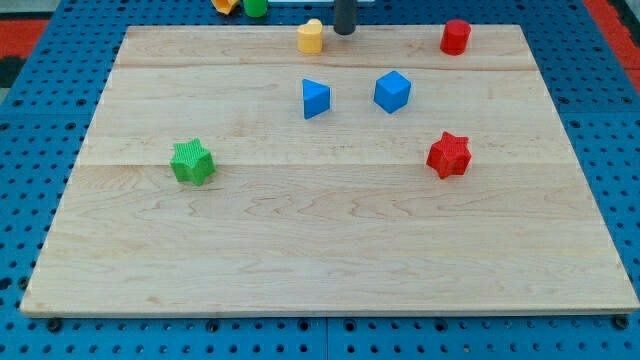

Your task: Push the yellow heart closer to blue cube

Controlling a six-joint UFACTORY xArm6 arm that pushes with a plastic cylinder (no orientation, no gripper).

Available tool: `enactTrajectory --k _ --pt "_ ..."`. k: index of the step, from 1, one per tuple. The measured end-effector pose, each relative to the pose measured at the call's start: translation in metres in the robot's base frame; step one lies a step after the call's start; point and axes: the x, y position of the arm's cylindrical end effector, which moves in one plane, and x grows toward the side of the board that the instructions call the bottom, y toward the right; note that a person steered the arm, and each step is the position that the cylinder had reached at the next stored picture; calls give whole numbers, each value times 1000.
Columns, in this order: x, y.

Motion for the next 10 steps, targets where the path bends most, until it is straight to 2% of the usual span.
enactTrajectory --k 1,2,5,7,8,10 --pt "1 -67" --pt "33 -81" --pt "38 -83" --pt "5 -142" --pt "12 -185" --pt "17 -187"
